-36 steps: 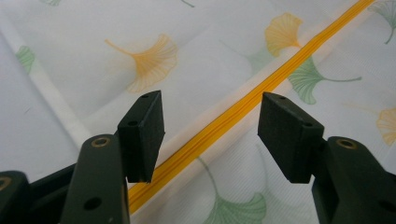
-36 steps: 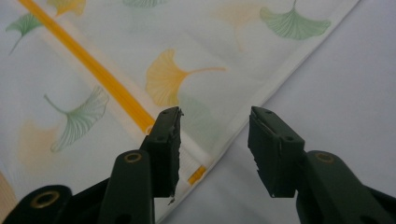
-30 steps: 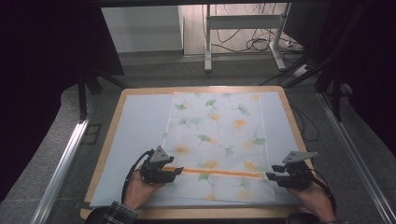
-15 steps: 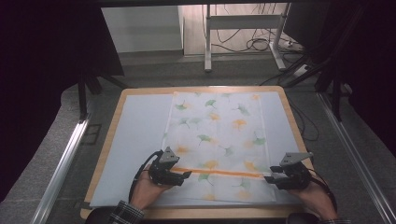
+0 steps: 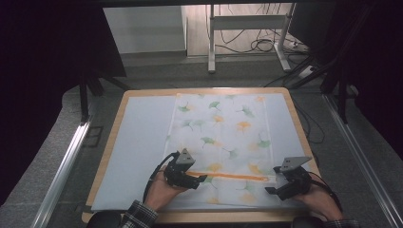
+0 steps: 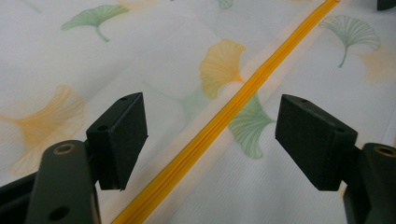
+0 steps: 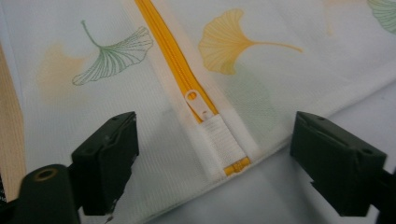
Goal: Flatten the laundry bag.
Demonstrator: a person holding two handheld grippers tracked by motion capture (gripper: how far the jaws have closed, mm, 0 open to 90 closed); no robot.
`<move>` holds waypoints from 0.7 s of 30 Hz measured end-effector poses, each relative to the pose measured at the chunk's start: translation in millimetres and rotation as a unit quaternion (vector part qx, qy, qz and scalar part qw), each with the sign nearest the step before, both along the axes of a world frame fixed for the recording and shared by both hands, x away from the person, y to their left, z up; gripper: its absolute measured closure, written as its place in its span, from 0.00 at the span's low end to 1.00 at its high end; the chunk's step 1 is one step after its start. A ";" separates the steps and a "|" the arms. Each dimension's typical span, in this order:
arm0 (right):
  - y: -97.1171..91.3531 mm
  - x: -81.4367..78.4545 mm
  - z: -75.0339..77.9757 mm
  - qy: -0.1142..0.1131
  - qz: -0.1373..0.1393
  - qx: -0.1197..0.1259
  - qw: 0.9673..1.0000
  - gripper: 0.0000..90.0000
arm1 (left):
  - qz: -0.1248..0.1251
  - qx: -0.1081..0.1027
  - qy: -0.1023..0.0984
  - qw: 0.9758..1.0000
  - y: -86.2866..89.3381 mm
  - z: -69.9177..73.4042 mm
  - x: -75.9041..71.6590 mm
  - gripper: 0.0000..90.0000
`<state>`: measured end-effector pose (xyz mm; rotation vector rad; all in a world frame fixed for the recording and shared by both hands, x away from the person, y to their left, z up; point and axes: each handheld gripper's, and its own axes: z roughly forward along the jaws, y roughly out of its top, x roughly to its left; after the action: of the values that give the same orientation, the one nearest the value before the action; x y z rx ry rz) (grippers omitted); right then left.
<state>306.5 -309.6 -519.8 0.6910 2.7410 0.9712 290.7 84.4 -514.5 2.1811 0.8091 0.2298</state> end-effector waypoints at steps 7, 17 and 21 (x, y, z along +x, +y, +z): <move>4.2 -3.2 -2.1 -0.012 0.011 -0.017 1.000 0.06 | -0.019 -0.014 0.004 1.000 -19.2 0.8 4.7 0.39; 3.5 -4.1 -3.5 -0.014 0.005 -0.010 1.000 0.07 | -0.062 -0.024 0.015 0.998 -58.5 2.6 11.5 0.64; 3.2 -4.6 -3.8 -0.015 0.001 -0.007 1.000 0.07 | -0.076 -0.026 0.020 0.997 -73.1 -2.0 15.2 0.71</move>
<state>301.9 -306.4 -523.7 0.6668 2.7204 0.9535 305.9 11.4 -516.5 2.1918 0.6598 0.0870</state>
